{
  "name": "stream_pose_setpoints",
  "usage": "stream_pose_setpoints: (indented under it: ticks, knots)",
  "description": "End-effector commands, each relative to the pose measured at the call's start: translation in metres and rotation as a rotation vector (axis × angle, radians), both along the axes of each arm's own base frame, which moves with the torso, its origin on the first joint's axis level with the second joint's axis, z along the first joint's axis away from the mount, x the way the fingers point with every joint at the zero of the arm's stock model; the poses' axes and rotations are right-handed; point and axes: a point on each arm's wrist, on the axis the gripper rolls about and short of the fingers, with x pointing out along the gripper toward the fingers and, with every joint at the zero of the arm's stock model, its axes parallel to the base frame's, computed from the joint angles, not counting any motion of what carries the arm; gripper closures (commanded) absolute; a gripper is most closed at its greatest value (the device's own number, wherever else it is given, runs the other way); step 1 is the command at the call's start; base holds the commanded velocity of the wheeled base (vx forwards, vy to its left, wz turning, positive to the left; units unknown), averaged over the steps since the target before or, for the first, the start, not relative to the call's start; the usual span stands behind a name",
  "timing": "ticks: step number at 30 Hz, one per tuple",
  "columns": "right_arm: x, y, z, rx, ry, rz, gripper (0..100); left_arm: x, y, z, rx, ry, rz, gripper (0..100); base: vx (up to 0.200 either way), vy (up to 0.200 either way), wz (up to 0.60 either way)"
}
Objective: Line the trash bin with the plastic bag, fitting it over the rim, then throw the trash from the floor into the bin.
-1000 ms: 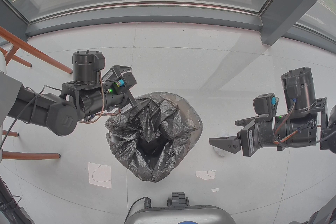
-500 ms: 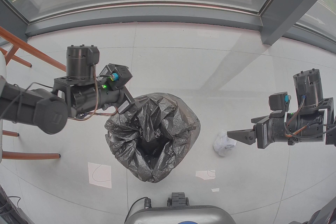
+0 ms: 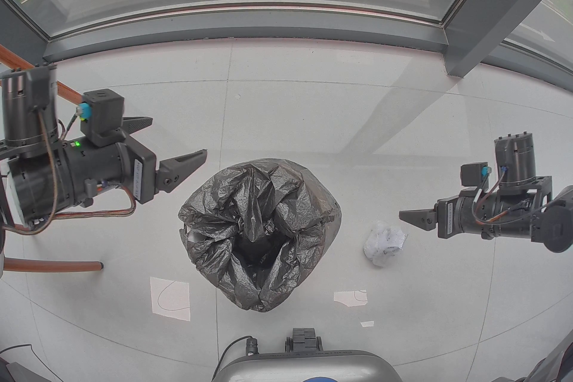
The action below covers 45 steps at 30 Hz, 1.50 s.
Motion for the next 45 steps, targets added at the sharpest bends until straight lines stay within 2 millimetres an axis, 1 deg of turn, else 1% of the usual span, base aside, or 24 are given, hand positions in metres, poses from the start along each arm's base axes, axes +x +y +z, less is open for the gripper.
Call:
stream_pose_setpoints:
  ticks: [1,3,4,5,8,10,12,14,17,18,19,21,24,25,28,32,35,38,39,40,41,43,45]
  knots:
    - [0.036,0.004,-0.048,-0.044,0.107,-0.038,0,-0.024,0.021,0.023,-0.147,-0.039,0.003,0,0.0,0.0,0.0]
    - [0.047,0.002,-0.056,-0.046,0.12,-0.058,0,-0.021,0.025,0.027,-0.189,-0.034,0.011,0,0.0,0.0,0.0]
    - [0.048,0.002,-0.056,-0.046,0.119,-0.059,0,-0.021,0.025,0.027,-0.191,-0.033,0.01,0,0.0,0.0,0.0]
    - [0.057,0.0,-0.059,-0.045,0.119,-0.072,0,-0.021,0.025,0.027,-0.206,-0.027,0.001,0,0.0,0.0,0.0]
    - [0.072,-0.008,-0.055,-0.038,0.097,-0.112,0,-0.023,0.025,0.028,-0.211,-0.031,-0.01,0,0.0,0.0,0.0]
    - [0.077,-0.013,-0.052,-0.036,0.081,-0.132,0,-0.023,0.026,0.027,-0.21,-0.026,-0.011,0,0.0,0.0,0.0]
    - [0.085,-0.024,-0.049,-0.036,0.063,-0.179,0,-0.023,0.026,0.021,-0.204,-0.007,-0.004,0,0.0,0.0,0.0]
    - [0.089,-0.036,-0.048,-0.045,0.056,-0.227,0,-0.024,0.027,0.008,-0.195,0.017,-0.001,0,0.0,0.0,0.0]
    - [0.089,-0.046,-0.051,-0.055,0.065,-0.268,0,-0.025,0.028,-0.011,-0.192,0.035,-0.001,0,0.0,0.0,0.0]
    - [0.089,-0.046,-0.051,-0.055,0.065,-0.268,0,-0.025,0.028,-0.011,-0.192,0.035,-0.001,0,0.0,0.0,0.0]
    - [0.089,-0.051,-0.05,-0.055,0.063,-0.283,0,-0.025,0.027,-0.019,-0.208,0.026,0.0,0,0.0,0.0,0.0]
    - [0.091,-0.061,-0.048,-0.055,0.058,-0.316,0,-0.022,0.026,-0.026,-0.234,0.02,0.003,0,0.0,0.0,0.0]
    - [0.092,-0.083,-0.049,-0.061,0.062,-0.384,0,-0.019,0.025,-0.036,-0.238,0.022,0.002,0,0.0,0.0,0.0]
    - [0.092,-0.085,-0.048,-0.061,0.059,-0.389,0,-0.019,0.025,-0.037,-0.237,0.023,0.002,0,0.0,0.0,0.0]
    - [0.09,-0.109,-0.046,-0.064,0.056,-0.465,0,-0.004,0.019,-0.052,-0.219,0.067,0.007,0,0.0,0.0,0.0]
    - [0.086,-0.127,-0.043,-0.057,0.051,-0.513,0,0.006,0.014,-0.053,-0.235,0.036,-0.013,0,0.0,0.0,0.0]
    - [0.079,-0.147,-0.054,-0.053,0.096,-0.553,0,0.02,0.009,-0.053,-0.255,-0.016,-0.081,0,0.0,0.0,0.0]
    - [0.072,-0.158,-0.067,-0.038,0.146,-0.521,0,0.026,0.008,-0.049,-0.263,-0.052,-0.067,0,0.0,0.0,0.0]
    - [0.072,-0.158,-0.067,-0.038,0.146,-0.521,0,0.026,0.008,-0.049,-0.263,-0.052,-0.067,0,0.0,0.0,0.0]
    - [0.071,-0.167,-0.072,-0.037,0.154,-0.487,0,0.029,0.007,-0.045,-0.265,-0.073,-0.035,0,0.0,0.0,0.0]
    - [0.071,-0.169,-0.072,-0.038,0.152,-0.483,0,0.03,0.007,-0.045,-0.265,-0.074,-0.026,0,0.0,0.0,0.0]
    - [0.067,-0.179,-0.077,-0.031,0.172,-0.485,0,0.039,0.004,-0.055,-0.248,-0.051,0.021,0,0.0,0.0,0.0]
    - [0.063,-0.183,-0.086,-0.019,0.203,-0.478,0,0.04,0.004,-0.065,-0.227,-0.022,0.036,0,0.0,0.0,0.0]
